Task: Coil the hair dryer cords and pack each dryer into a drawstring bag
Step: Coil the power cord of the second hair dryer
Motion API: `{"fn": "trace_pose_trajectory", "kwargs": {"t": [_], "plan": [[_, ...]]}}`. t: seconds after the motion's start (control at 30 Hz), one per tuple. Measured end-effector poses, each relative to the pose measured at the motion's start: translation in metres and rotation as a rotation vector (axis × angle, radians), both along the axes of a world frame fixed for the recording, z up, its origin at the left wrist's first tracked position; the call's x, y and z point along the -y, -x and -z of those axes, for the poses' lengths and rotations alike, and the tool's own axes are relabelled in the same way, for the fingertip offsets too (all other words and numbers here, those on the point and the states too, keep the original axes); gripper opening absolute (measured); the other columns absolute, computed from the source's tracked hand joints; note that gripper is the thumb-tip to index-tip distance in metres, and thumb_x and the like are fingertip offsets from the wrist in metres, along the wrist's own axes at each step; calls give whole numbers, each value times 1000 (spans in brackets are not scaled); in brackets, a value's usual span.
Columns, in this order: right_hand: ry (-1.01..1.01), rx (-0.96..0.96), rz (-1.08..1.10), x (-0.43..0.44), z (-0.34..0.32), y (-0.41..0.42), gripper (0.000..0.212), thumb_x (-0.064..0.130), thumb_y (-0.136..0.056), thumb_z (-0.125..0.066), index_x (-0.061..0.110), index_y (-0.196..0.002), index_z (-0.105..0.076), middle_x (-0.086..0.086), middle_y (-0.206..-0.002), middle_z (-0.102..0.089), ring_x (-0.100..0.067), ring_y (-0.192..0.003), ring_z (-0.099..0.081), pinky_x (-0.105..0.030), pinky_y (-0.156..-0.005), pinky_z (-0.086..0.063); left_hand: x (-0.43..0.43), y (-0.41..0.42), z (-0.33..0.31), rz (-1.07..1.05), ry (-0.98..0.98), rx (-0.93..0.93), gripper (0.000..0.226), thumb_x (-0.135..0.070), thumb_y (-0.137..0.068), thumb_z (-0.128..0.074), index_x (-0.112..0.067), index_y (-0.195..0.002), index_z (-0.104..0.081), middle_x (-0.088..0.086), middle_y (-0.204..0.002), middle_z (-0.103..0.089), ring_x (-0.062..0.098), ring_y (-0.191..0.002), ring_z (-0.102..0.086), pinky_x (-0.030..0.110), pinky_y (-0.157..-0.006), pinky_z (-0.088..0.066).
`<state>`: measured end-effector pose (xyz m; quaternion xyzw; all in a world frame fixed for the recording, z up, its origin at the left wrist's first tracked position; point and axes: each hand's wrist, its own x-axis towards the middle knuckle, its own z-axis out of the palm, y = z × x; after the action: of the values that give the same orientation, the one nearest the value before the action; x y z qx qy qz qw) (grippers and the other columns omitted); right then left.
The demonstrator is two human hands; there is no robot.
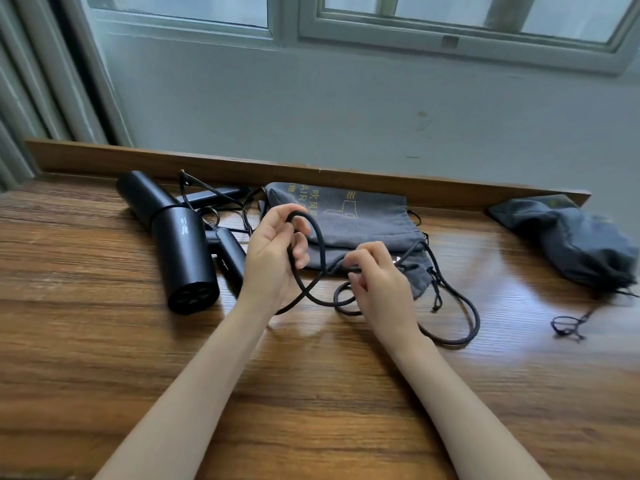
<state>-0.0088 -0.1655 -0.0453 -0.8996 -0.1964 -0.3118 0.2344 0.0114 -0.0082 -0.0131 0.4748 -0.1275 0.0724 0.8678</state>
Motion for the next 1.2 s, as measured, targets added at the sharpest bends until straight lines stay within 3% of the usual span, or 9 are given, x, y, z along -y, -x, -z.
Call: {"fn": "trace_pose_trajectory", "kwargs": {"t": [0.1,0.33,0.47,0.53,0.67,0.73,0.87,1.07,1.2], "plan": [[45,-51,10,-1,2,-1,43,5,-76,-70,11,-116,-57,-3,-105,-58,-17,-69,-59,-31,-55,-50,-4,-1,1,166,70,2,38,4,-95,-26,-13,-89,-59,-3,-69,-58,3,-44,-37,11,-38,-31],[-14,-65,28,-12,4,0,31,26,-76,-72,13,-103,-62,-1,-91,-61,-20,-84,-60,-33,-60,-52,-2,2,6,519,240,-52,23,-5,-86,-36,-12,-87,-59,0,-74,-56,5,-54,-47,15,-49,-44],[-87,23,-38,-10,2,-3,30,9,-87,-60,6,-116,-62,-8,-98,-63,-24,-88,-63,-31,-73,-51,-8,1,8,583,371,-108,29,-15,-82,-39,-11,-76,-66,3,-76,-63,13,-66,-60,24,-66,-53],[-127,38,-91,-8,1,-2,32,5,-89,-56,5,-121,-59,-8,-104,-64,-19,-96,-61,-26,-83,-47,-5,-1,8,448,220,-133,23,-15,-84,-46,-12,-77,-68,4,-81,-65,11,-67,-63,23,-66,-54],[-363,-62,-147,-6,1,2,14,8,-89,-56,13,-102,-55,2,-91,-62,-9,-83,-60,-19,-73,-47,6,-2,12,121,-657,23,30,-5,-86,-60,-24,-109,-57,1,-102,-51,10,-78,-58,23,-76,-50],[-434,-128,-159,0,-1,1,13,9,-90,-55,21,-94,-52,12,-83,-59,-3,-77,-58,-13,-68,-44,7,1,13,158,-689,73,35,0,-86,-59,-23,-113,-56,3,-106,-53,14,-78,-58,23,-76,-49],[-673,-216,-278,9,-14,0,15,12,-91,-54,26,-86,-56,10,-79,-67,-4,-80,-66,-17,-67,-51,11,3,11,150,-712,136,42,11,-89,-44,-21,-113,-57,-12,-72,-61,0,-51,-51,15,-54,-42],[-1466,-351,-577,17,-33,-4,15,29,-87,-51,16,-83,-57,0,-65,-67,-22,-88,-71,-26,-72,-56,21,1,21,127,-848,138,56,14,-83,-31,-26,-111,-57,-16,-68,-61,-2,-44,-44,12,-48,-39],[-1631,-436,-671,20,-41,-6,17,39,-69,-73,23,-70,-68,6,-52,-55,-7,-59,-64,-20,-63,-55,28,-2,24,46,-931,225,49,17,-75,-34,-18,-97,-60,-11,-67,-58,-3,-48,-47,7,-53,-37]]}}
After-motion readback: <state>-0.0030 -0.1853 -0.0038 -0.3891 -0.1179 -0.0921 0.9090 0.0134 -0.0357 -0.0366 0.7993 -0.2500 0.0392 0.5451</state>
